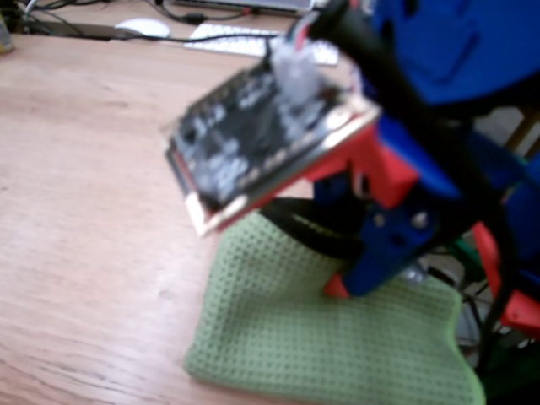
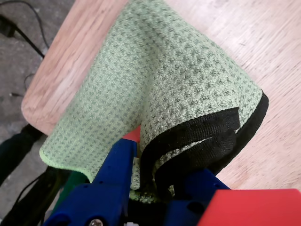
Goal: Clean the table
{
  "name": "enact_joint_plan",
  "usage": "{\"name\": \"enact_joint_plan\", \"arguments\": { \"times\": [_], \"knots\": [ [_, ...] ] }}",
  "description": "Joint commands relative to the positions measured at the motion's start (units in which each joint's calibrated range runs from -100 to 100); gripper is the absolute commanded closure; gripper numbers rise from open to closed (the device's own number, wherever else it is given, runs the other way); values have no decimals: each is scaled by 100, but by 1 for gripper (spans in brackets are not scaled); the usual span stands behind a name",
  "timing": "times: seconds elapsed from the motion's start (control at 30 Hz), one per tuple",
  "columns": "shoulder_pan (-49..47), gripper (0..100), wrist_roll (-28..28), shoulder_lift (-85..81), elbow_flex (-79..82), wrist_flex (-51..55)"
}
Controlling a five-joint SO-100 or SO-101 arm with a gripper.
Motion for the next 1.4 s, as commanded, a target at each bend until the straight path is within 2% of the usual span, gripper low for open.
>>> {"name": "enact_joint_plan", "arguments": {
  "times": [0.0, 0.53, 0.57, 0.67, 0.73, 0.9, 1.37],
  "knots": [
    [156, 99, -29, 520, -1, -54],
    [-47, 97, 29, 1146, -29, 36],
    [-47, 95, 34, 1138, -20, 69],
    [122, 81, 29, 1129, -20, 69],
    [139, 77, 29, 1052, -20, 69],
    [156, 77, 34, 1026, -114, 69],
    [156, 77, 156, -535, -114, 78]
  ]
}}
